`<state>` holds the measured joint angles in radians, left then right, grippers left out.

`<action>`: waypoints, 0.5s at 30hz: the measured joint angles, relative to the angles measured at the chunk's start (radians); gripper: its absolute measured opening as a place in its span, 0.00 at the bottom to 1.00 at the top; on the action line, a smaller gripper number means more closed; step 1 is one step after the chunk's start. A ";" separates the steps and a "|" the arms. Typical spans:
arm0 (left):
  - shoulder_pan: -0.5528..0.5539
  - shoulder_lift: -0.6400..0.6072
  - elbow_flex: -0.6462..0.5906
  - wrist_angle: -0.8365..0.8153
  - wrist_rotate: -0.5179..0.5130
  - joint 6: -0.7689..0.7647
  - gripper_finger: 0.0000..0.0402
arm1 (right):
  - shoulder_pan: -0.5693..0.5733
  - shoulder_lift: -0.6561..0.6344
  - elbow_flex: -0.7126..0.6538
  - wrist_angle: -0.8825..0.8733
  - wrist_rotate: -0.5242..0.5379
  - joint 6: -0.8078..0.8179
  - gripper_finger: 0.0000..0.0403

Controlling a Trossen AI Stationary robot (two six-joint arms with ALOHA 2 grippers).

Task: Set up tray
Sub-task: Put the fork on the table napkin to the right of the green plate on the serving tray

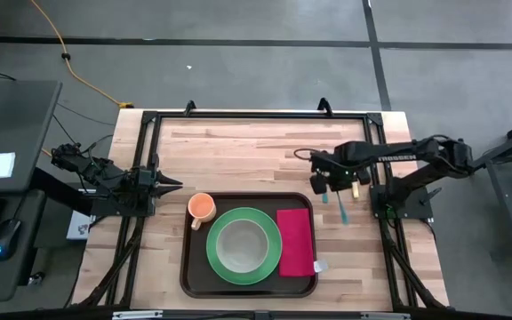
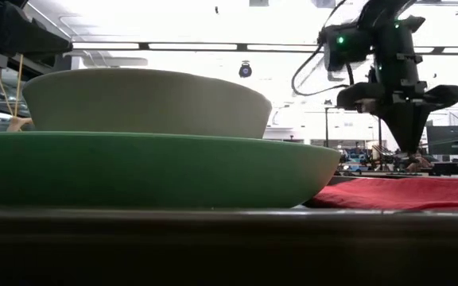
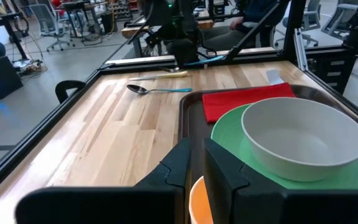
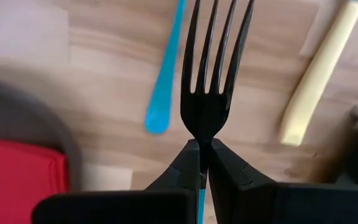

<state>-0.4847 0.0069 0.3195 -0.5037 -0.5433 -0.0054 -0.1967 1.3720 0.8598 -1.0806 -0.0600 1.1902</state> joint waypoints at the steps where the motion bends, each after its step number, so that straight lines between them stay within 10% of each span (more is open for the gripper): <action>1: 0.000 0.000 0.000 0.000 0.000 0.000 0.17 | 0.019 0.000 0.004 0.001 0.000 0.022 0.01; 15: 0.000 0.000 0.000 0.000 0.000 0.000 0.17 | 0.238 0.004 0.038 0.140 -0.030 0.278 0.02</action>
<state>-0.4847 0.0069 0.3195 -0.5041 -0.5428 -0.0051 0.0412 1.3756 0.8982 -0.9403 -0.0900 1.4681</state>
